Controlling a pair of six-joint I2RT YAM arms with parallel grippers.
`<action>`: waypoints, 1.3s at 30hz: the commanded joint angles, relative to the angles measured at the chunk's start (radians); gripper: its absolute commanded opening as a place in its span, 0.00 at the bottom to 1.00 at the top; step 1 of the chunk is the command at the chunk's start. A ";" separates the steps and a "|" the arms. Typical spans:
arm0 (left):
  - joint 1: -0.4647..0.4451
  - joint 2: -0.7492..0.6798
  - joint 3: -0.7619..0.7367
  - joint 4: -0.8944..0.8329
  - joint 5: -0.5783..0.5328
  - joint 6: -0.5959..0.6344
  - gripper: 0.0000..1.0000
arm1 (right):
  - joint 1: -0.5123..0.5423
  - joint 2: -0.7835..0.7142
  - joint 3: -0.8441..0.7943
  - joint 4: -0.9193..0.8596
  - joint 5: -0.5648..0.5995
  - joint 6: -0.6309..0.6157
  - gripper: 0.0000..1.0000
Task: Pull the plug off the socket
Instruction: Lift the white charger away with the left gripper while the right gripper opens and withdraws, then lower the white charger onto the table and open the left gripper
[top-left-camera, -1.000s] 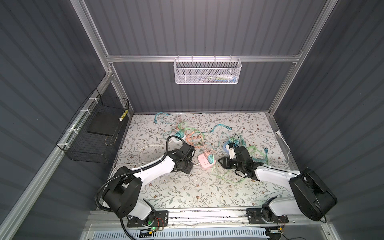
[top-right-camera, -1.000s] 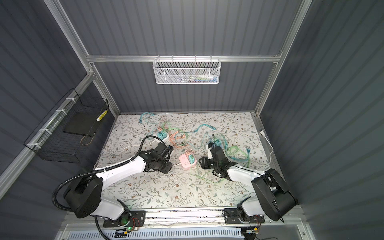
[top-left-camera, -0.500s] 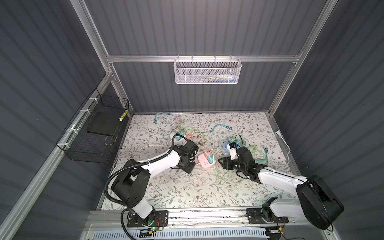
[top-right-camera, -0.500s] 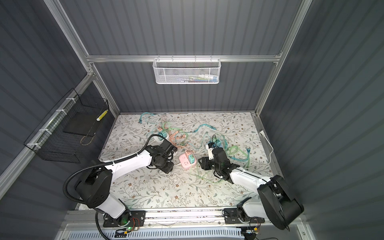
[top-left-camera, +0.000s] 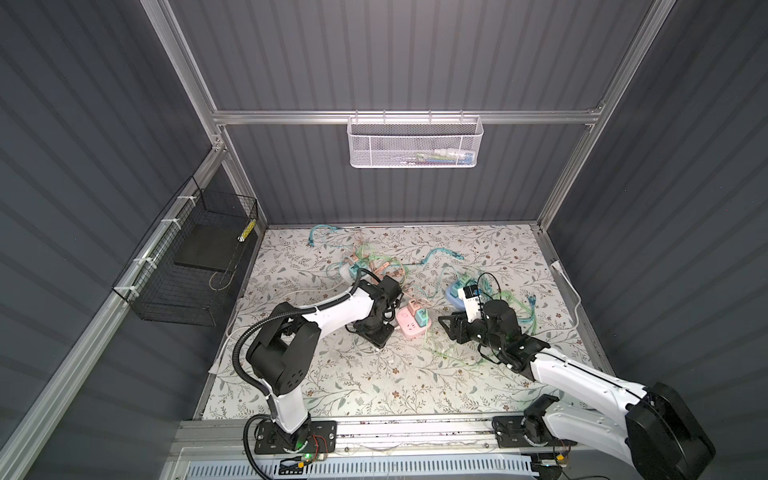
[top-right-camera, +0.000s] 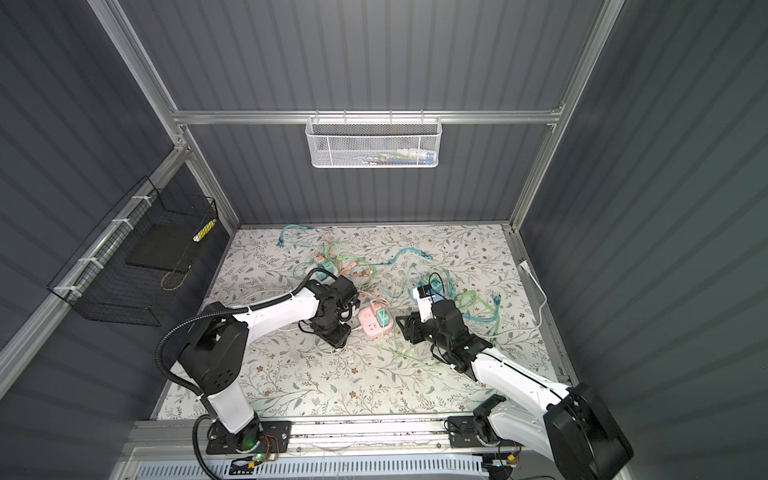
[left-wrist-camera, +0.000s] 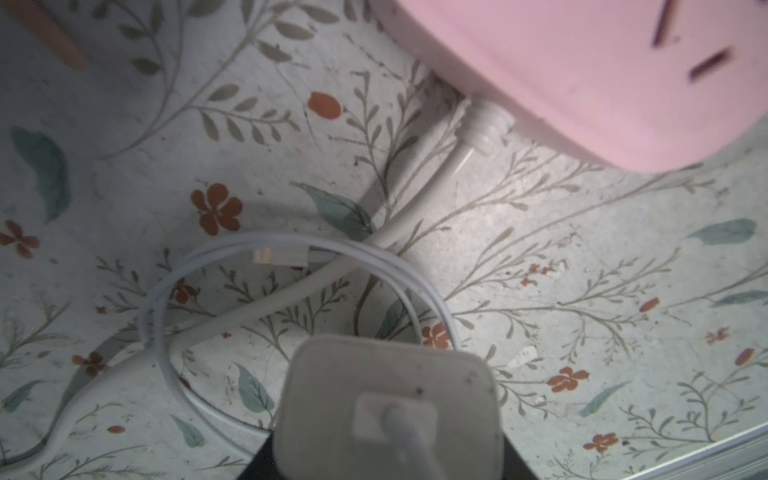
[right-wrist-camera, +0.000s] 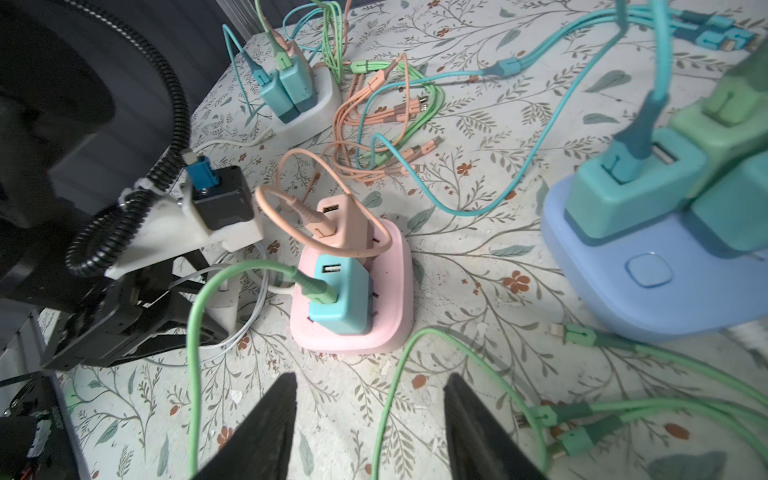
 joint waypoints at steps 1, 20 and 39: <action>0.003 0.027 0.040 -0.059 0.043 0.025 0.55 | 0.026 -0.014 -0.006 0.018 -0.004 -0.035 0.59; 0.004 -0.033 0.042 0.054 0.046 -0.023 1.00 | 0.067 -0.082 0.058 -0.116 0.148 -0.046 0.99; 0.003 -0.023 0.029 0.022 -0.001 -0.038 1.00 | 0.089 0.001 0.117 -0.184 0.155 -0.039 0.73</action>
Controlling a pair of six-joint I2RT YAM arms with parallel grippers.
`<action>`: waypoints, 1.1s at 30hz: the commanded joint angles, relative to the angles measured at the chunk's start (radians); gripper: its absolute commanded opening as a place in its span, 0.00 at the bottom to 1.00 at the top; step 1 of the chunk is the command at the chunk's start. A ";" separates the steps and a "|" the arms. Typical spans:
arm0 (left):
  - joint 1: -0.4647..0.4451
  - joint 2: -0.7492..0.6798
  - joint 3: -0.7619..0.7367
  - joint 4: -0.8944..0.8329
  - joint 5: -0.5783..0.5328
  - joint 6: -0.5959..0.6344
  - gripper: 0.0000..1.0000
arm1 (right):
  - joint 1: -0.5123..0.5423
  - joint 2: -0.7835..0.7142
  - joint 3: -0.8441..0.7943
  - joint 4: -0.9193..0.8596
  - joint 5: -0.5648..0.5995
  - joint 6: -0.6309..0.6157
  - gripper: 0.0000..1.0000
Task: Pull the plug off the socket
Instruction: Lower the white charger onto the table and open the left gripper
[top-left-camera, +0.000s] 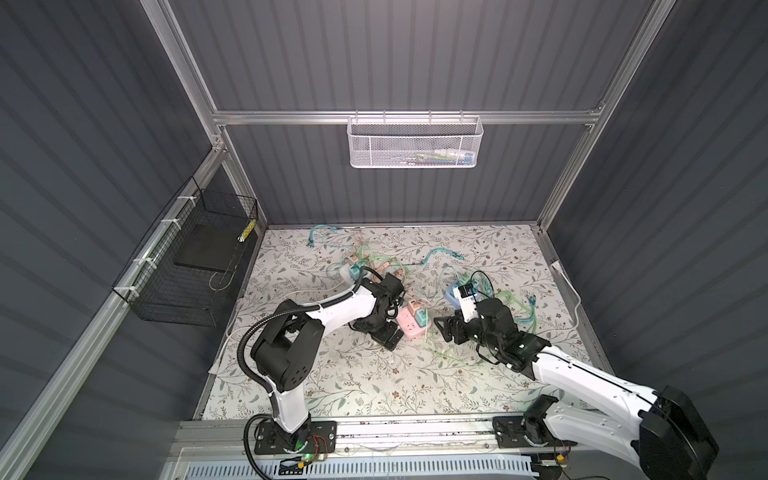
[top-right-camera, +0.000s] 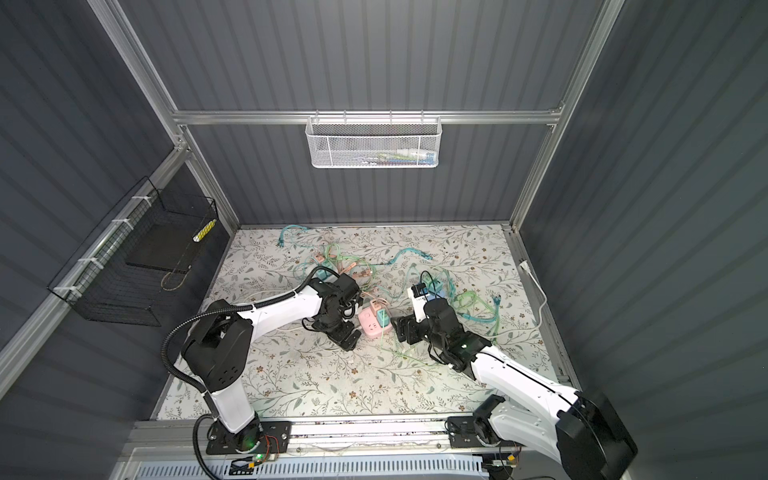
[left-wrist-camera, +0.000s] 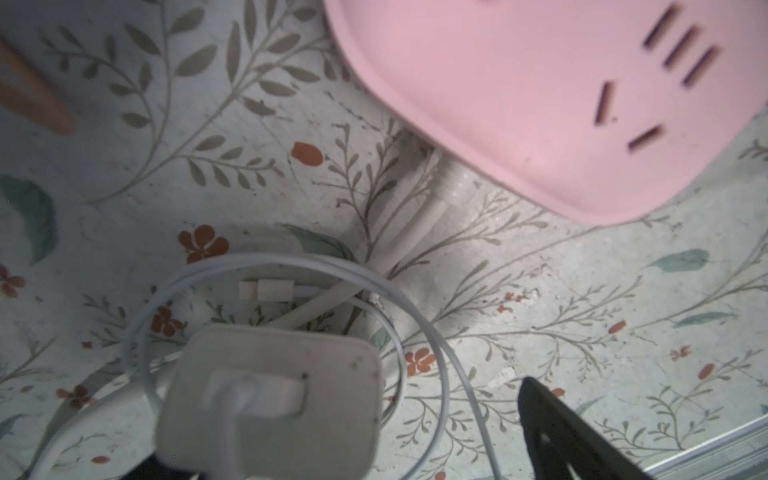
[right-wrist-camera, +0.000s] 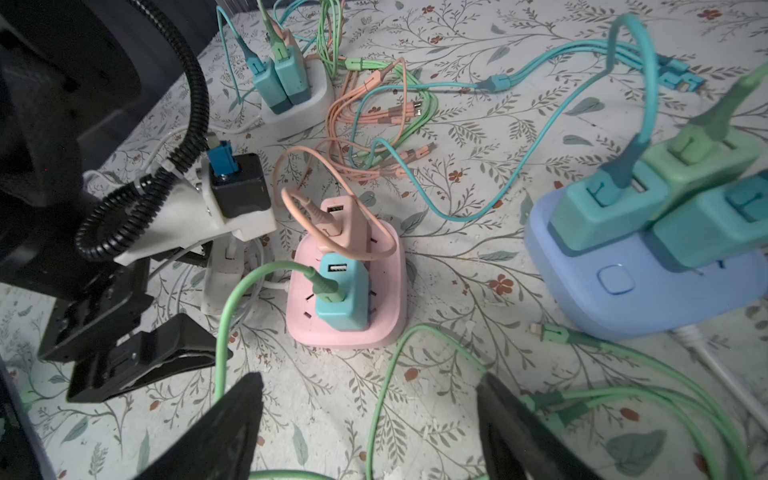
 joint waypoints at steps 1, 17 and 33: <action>0.003 -0.058 -0.006 0.010 -0.020 -0.029 1.00 | 0.014 0.013 0.026 -0.021 0.021 0.005 0.72; -0.013 -0.044 -0.090 0.028 -0.027 -0.050 1.00 | 0.046 0.071 0.061 -0.037 0.035 0.001 0.75; -0.015 -0.240 -0.226 0.292 -0.060 -0.082 1.00 | 0.058 0.086 0.076 -0.031 0.037 0.016 0.75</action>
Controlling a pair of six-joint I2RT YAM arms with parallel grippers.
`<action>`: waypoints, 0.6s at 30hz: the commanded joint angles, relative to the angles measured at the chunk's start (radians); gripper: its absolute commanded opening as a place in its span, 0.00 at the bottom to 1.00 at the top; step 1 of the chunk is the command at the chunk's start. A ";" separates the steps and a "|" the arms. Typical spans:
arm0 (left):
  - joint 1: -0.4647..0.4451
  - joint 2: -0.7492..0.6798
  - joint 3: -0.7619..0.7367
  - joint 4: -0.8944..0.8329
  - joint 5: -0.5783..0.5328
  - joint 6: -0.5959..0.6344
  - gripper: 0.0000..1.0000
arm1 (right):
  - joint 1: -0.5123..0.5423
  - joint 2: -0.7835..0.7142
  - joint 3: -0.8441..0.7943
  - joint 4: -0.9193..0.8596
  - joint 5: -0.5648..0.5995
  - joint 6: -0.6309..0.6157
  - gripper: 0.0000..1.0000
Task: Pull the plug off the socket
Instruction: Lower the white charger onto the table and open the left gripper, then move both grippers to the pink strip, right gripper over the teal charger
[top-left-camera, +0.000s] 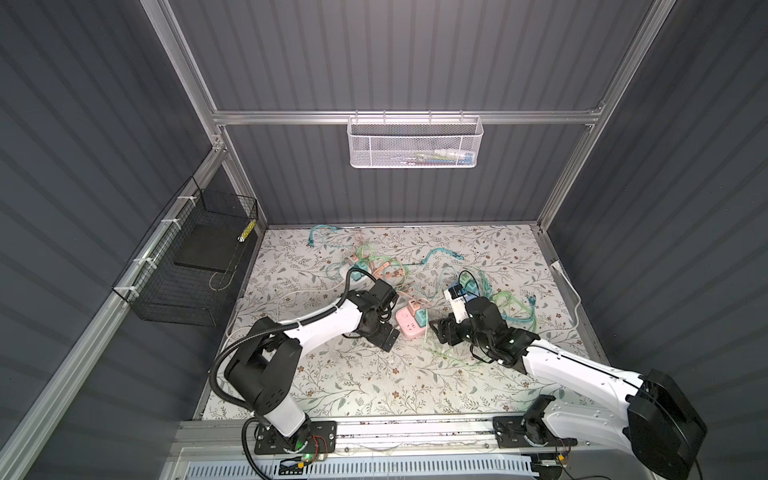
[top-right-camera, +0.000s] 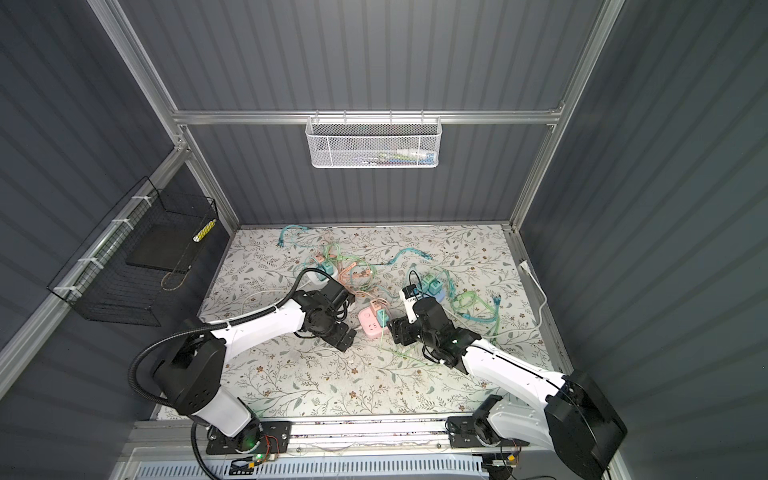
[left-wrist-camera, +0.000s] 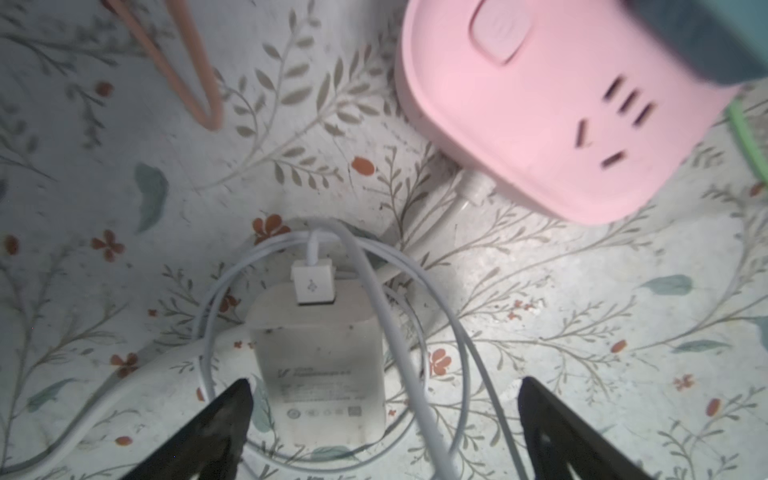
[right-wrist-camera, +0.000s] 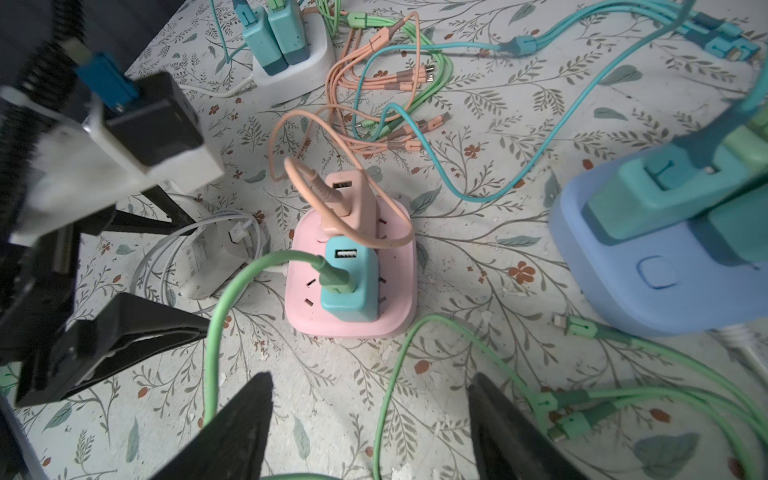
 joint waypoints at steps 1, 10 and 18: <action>-0.008 -0.043 -0.041 0.079 0.002 -0.010 1.00 | 0.010 0.007 0.030 0.003 0.006 0.010 0.75; -0.008 -0.144 -0.111 0.150 -0.021 -0.027 1.00 | 0.036 -0.002 0.042 0.010 0.018 0.001 0.77; -0.008 -0.173 -0.115 0.200 -0.020 -0.036 1.00 | 0.044 -0.021 0.059 -0.046 0.083 -0.011 0.79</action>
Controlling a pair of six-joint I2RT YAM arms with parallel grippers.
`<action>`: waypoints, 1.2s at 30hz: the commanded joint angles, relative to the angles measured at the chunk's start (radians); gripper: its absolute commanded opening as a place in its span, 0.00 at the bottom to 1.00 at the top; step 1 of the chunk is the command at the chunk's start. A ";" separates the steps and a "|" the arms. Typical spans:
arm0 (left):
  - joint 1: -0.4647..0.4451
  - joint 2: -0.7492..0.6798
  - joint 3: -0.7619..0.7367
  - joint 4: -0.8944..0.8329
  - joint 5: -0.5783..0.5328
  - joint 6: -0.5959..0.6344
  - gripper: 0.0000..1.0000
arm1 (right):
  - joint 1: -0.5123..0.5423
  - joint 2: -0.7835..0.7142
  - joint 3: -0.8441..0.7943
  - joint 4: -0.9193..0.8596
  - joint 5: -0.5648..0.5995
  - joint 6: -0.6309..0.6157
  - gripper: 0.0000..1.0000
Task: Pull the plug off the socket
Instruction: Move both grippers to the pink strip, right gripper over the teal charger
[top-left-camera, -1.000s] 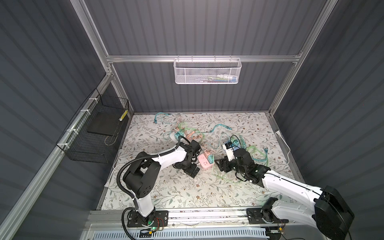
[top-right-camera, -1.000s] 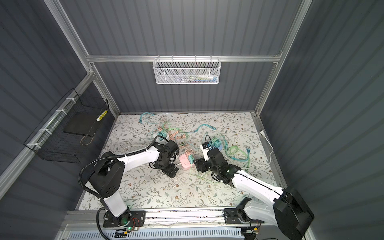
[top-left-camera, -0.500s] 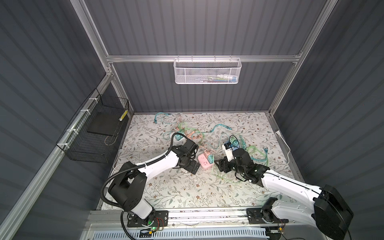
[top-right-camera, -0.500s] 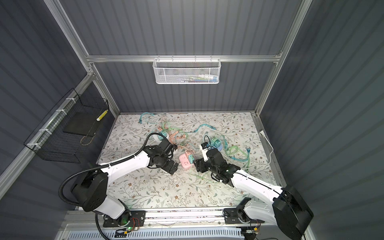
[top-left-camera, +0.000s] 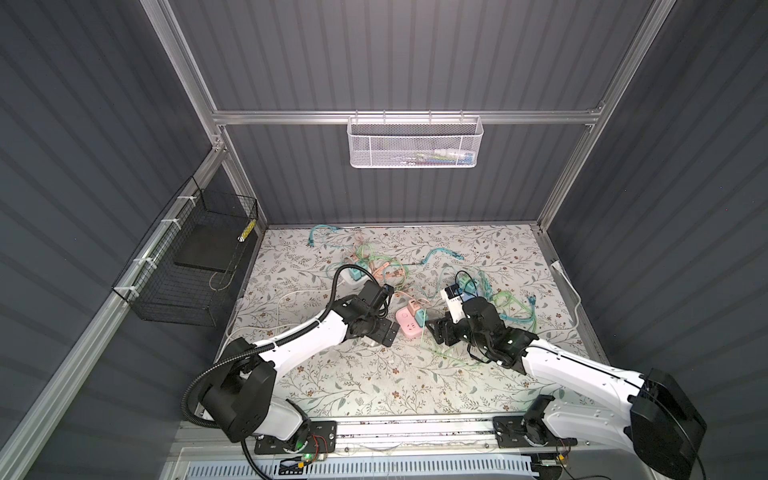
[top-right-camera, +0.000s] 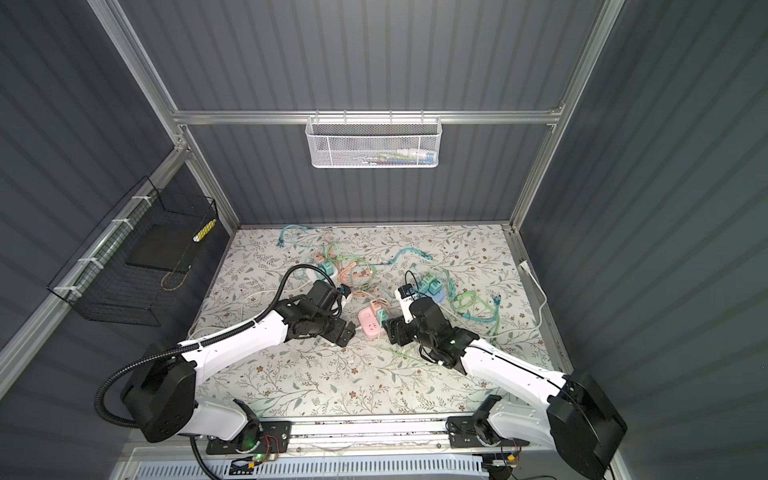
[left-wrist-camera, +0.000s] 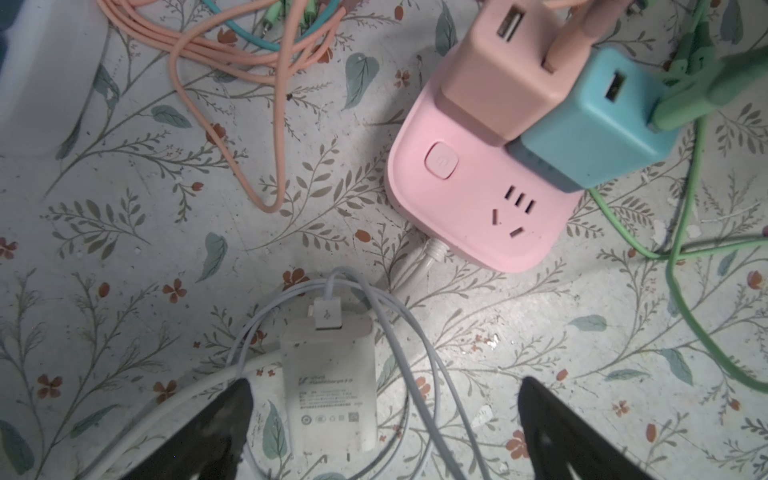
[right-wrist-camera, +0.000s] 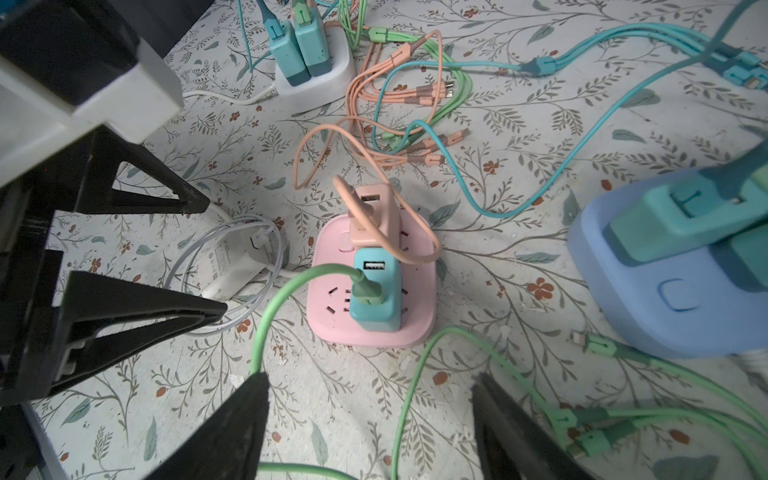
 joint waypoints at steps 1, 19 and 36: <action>-0.007 -0.037 -0.010 0.031 -0.013 -0.020 1.00 | 0.006 -0.028 0.040 -0.065 0.088 -0.018 0.79; -0.009 0.024 0.022 0.151 -0.025 -0.033 1.00 | 0.073 -0.027 0.101 -0.105 0.092 -0.048 0.80; -0.023 0.122 0.027 0.245 -0.081 -0.063 1.00 | 0.086 0.277 0.228 -0.172 0.172 -0.019 0.68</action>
